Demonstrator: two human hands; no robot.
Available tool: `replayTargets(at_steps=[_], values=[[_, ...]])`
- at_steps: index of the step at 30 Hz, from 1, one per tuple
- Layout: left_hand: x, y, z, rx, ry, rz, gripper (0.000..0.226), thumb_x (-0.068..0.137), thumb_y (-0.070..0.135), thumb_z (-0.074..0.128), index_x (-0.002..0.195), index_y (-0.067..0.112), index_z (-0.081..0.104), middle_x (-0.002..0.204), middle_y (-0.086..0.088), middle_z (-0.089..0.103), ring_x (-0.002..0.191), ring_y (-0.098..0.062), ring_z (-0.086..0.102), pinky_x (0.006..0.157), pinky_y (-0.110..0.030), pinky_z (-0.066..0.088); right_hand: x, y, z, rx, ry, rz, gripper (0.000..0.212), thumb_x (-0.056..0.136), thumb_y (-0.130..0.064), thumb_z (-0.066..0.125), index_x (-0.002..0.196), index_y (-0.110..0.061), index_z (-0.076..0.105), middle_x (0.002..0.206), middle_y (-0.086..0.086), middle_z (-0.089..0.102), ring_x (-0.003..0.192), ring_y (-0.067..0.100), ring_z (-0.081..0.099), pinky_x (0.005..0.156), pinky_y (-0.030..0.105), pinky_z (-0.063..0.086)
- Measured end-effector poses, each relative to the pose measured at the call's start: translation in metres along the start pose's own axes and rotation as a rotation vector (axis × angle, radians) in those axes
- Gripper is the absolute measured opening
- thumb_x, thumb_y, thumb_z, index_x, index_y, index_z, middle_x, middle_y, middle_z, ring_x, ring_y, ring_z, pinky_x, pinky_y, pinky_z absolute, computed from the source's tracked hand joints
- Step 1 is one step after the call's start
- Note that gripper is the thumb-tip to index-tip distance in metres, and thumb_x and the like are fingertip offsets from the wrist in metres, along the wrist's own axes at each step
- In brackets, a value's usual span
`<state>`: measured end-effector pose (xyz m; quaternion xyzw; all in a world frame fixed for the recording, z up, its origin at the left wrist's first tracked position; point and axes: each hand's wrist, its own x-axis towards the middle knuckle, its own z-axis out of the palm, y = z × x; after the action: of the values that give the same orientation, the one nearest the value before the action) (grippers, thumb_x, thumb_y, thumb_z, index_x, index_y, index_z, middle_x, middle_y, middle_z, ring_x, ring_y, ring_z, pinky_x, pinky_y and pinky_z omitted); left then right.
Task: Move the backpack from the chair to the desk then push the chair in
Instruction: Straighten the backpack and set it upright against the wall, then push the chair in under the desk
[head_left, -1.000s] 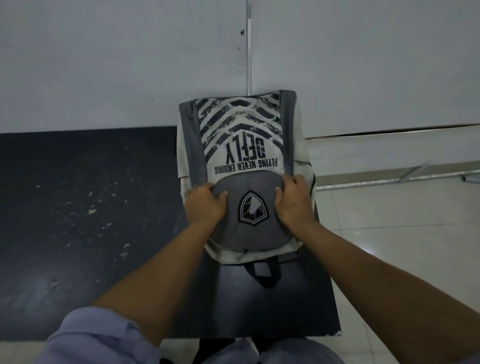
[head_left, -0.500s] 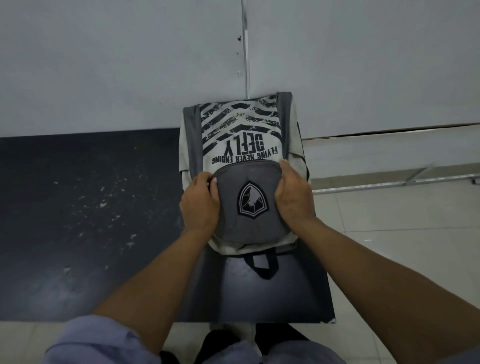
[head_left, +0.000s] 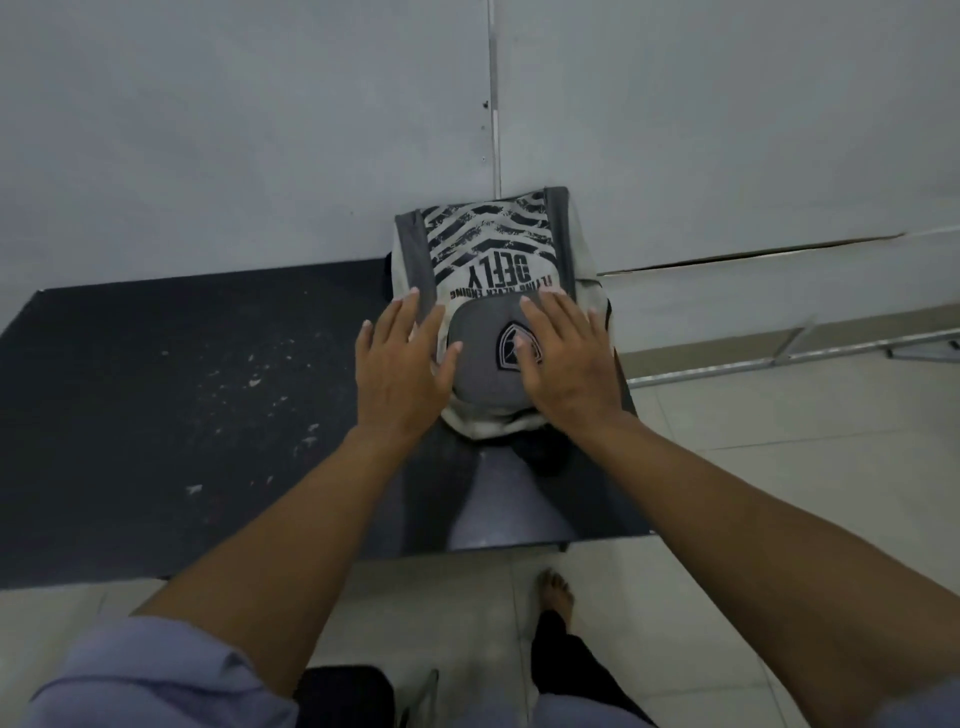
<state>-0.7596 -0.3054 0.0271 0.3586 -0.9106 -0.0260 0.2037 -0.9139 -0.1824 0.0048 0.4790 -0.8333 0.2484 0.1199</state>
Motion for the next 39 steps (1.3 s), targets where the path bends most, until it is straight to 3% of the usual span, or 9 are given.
replayTargets(at_steps=[5,13,27,39], values=[[-0.076,-0.019,-0.039,0.108,0.038,0.053,0.056,0.099,0.044,0.057,0.151,0.021,0.051,0.162,-0.010,0.042,0.150,-0.030,0.039,0.120,-0.058,0.034,-0.064,-0.043,-0.026,-0.008,-0.017,-0.030,0.052,0.100,-0.032,0.054,0.148,-0.013,0.051,0.157,0.014,0.046,0.149,0.032,0.038,0.119,0.062,0.030],[-0.185,-0.032,-0.097,0.184,0.027,-0.021,0.061,0.101,0.047,0.053,0.155,0.022,0.044,0.166,-0.010,0.036,0.153,-0.030,0.035,0.121,-0.059,0.031,-0.140,-0.101,-0.057,-0.016,-0.132,-0.085,0.059,0.102,-0.040,0.047,0.156,-0.018,0.039,0.166,0.011,0.030,0.155,0.029,0.025,0.122,0.062,0.020],[-0.359,-0.017,-0.168,0.227,0.001,-0.048,0.062,0.101,0.050,0.049,0.156,0.024,0.041,0.167,-0.008,0.034,0.154,-0.028,0.033,0.122,-0.059,0.029,-0.299,-0.153,-0.117,-0.001,-0.172,-0.063,0.063,0.104,-0.045,0.041,0.160,-0.018,0.028,0.169,0.012,0.023,0.157,0.029,0.018,0.124,0.061,0.016],[-0.477,-0.090,-0.213,0.206,-0.067,-0.004,0.062,0.100,0.050,0.050,0.156,0.024,0.042,0.166,-0.009,0.035,0.154,-0.028,0.032,0.122,-0.060,0.029,-0.408,-0.252,-0.127,0.016,-0.204,0.026,0.063,0.104,-0.043,0.043,0.160,-0.017,0.027,0.169,0.012,0.022,0.157,0.030,0.017,0.124,0.061,0.014]])
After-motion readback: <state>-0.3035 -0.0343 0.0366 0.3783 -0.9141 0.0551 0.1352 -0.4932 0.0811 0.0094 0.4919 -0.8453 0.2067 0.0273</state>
